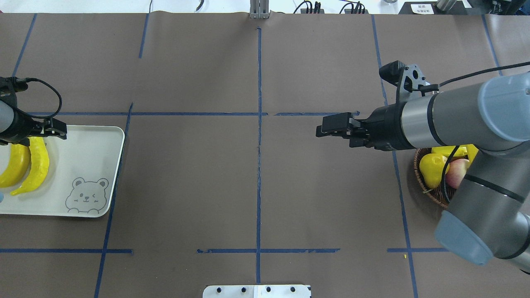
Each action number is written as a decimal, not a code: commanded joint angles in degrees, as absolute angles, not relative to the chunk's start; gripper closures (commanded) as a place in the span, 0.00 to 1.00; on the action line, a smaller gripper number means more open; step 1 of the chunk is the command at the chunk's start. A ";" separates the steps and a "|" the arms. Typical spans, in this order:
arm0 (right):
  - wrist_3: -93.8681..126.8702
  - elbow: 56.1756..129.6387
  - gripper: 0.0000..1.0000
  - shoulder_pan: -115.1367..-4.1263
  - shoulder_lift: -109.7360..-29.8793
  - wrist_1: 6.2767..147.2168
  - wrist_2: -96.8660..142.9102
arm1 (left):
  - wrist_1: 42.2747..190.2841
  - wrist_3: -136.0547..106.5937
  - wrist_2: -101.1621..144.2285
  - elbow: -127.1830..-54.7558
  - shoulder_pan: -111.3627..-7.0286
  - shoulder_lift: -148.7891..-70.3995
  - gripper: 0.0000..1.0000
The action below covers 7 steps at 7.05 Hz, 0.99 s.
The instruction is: Transfer all bananas from basket to plate
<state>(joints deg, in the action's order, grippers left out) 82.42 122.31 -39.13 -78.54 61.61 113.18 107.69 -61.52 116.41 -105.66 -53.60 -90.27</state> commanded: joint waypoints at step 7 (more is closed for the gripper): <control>47.12 124.54 0.00 -46.68 -104.59 78.54 109.54 | 87.36 -68.03 119.27 -117.25 -52.91 -102.48 0.00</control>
